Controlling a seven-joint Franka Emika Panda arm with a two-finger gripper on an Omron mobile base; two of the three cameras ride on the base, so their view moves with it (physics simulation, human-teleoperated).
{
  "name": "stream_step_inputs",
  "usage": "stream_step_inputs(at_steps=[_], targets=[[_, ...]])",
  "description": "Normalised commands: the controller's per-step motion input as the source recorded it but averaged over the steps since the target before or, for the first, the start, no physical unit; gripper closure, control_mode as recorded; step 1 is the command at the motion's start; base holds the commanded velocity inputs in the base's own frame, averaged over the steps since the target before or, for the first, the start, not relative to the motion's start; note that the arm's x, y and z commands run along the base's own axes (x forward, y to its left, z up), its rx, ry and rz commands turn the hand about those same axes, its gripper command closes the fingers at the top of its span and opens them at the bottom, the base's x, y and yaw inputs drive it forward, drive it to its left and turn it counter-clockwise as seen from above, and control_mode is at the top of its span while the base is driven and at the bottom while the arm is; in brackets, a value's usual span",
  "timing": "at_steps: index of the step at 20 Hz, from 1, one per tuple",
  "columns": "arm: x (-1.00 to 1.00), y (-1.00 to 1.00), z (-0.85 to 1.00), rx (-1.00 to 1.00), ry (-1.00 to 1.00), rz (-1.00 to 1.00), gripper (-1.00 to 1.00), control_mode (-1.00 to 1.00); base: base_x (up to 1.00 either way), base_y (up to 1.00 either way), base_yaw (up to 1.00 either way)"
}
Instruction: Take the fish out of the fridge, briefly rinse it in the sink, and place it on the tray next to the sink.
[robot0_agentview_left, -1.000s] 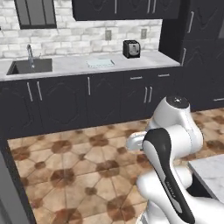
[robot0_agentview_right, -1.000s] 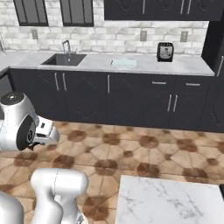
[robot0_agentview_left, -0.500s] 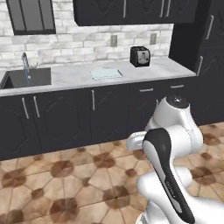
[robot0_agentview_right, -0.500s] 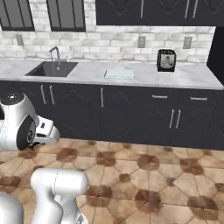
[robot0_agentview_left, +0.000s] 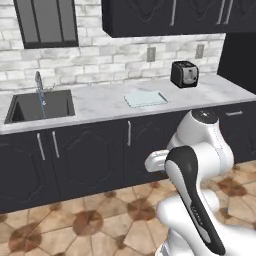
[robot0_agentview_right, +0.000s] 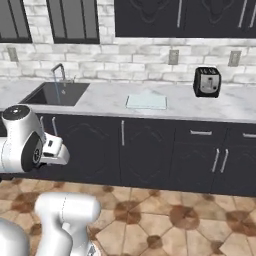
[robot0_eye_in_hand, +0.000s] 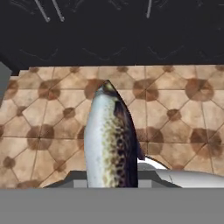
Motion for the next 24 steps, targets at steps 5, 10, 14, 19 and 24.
stream_step_inputs(at_steps=[5, 10, 14, 19, 24], targets=[[0.00, 0.00, 0.00, 0.00, 0.00, 0.00, 1.00, 1.00, 1.00, 0.94, -0.01], [0.00, 0.00, 0.00, 0.00, 0.00, 0.00, 1.00, 1.00, 1.00, 0.47, -0.02], [0.00, 0.00, 0.00, 0.00, 0.00, 0.00, 1.00, 1.00, 1.00, 0.18, -0.02], [0.00, 0.00, 0.00, 0.00, 0.00, 0.00, 1.00, 1.00, 1.00, 0.47, 0.00], [0.00, 0.00, 0.00, 0.00, 0.00, 0.00, 1.00, 1.00, 0.67, 0.46, 0.01]])
